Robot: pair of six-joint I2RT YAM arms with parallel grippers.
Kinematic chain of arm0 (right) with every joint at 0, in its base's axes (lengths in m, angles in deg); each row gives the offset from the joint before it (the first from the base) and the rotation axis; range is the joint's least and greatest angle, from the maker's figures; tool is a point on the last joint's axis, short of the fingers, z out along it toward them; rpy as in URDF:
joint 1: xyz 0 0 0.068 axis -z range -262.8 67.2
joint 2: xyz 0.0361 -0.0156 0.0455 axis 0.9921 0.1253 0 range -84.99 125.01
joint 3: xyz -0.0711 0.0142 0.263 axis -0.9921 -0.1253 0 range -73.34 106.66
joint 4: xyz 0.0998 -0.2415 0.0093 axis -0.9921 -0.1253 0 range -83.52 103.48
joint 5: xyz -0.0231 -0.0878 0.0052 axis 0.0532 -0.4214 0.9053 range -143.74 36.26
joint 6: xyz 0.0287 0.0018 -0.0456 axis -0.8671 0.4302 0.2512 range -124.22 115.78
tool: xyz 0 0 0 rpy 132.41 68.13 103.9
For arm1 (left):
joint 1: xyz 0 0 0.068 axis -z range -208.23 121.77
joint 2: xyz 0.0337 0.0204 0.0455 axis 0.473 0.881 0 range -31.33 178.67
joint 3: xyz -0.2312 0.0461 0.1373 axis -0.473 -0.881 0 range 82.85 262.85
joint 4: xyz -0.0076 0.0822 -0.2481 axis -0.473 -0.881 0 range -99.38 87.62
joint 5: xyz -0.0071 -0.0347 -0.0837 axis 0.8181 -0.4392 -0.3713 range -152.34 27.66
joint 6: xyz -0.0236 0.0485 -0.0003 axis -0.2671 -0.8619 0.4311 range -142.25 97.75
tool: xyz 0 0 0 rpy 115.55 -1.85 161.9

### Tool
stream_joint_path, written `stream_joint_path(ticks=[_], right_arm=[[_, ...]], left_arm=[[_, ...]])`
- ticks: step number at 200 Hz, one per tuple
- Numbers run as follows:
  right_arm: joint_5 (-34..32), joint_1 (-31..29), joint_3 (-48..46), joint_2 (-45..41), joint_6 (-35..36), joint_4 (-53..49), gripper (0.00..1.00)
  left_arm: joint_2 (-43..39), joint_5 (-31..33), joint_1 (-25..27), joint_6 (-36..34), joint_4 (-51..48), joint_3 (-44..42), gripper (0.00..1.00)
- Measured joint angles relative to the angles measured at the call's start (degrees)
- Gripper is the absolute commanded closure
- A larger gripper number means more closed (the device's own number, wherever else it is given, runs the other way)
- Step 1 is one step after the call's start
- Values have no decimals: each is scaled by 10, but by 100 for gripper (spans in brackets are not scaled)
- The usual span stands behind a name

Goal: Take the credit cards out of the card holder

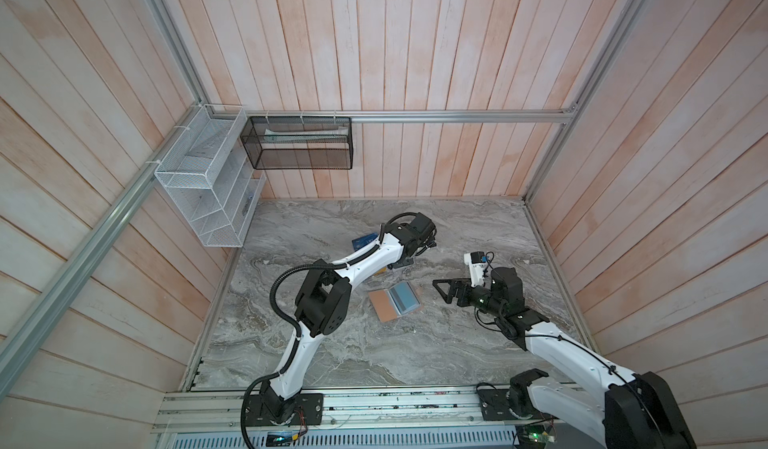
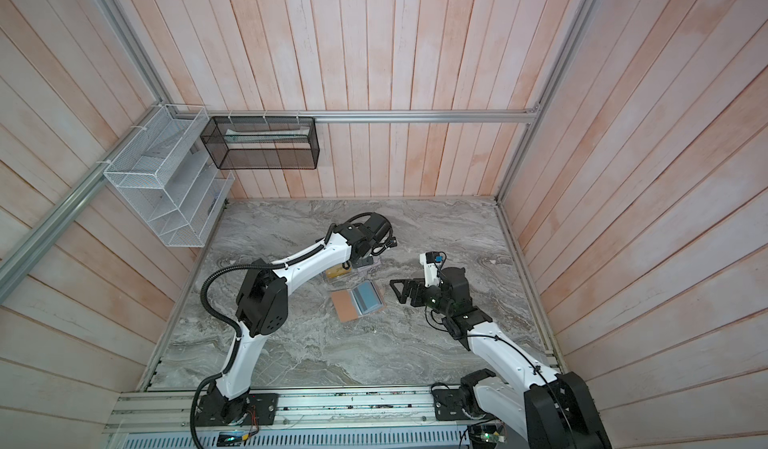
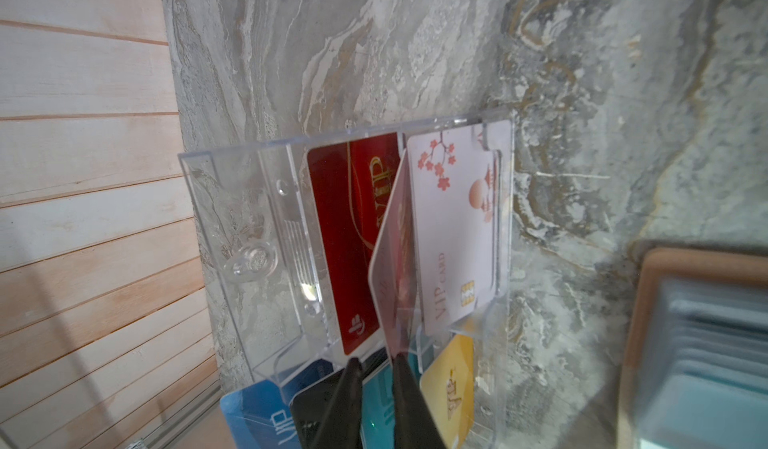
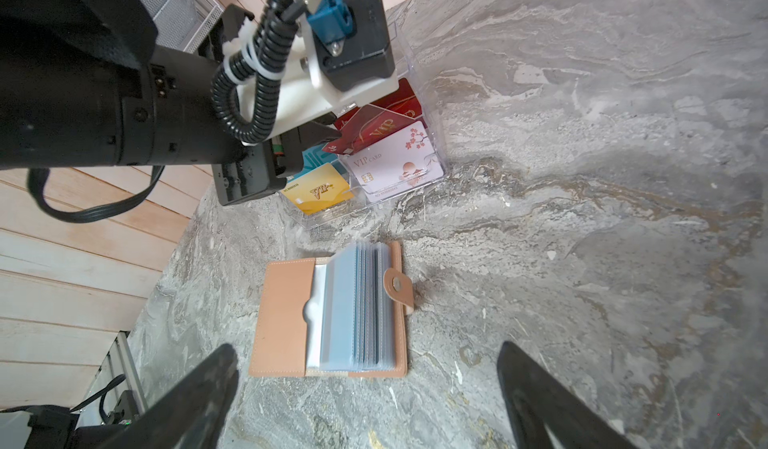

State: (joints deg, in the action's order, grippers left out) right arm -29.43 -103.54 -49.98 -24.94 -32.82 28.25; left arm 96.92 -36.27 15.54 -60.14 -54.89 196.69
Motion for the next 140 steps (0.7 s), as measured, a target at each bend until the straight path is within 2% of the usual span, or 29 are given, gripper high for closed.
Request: stream_joint_path(ticks=[33, 55, 78, 84, 140], right_arm=[[0, -2, 0, -2, -2, 0, 2], [0, -2, 0, -2, -2, 0, 2], [0, -2, -1, -2, -2, 0, 2], [0, -2, -1, -2, -2, 0, 2], [0, -4, -1, -2, -4, 2, 2]], left_arm=[[0, 6, 0, 0, 5, 1, 84], [0, 9, -2, 2, 9, 1, 95], [0, 12, -4, 2, 9, 3, 96], [0, 12, -4, 2, 9, 3, 100], [0, 12, -9, 2, 9, 3, 100]])
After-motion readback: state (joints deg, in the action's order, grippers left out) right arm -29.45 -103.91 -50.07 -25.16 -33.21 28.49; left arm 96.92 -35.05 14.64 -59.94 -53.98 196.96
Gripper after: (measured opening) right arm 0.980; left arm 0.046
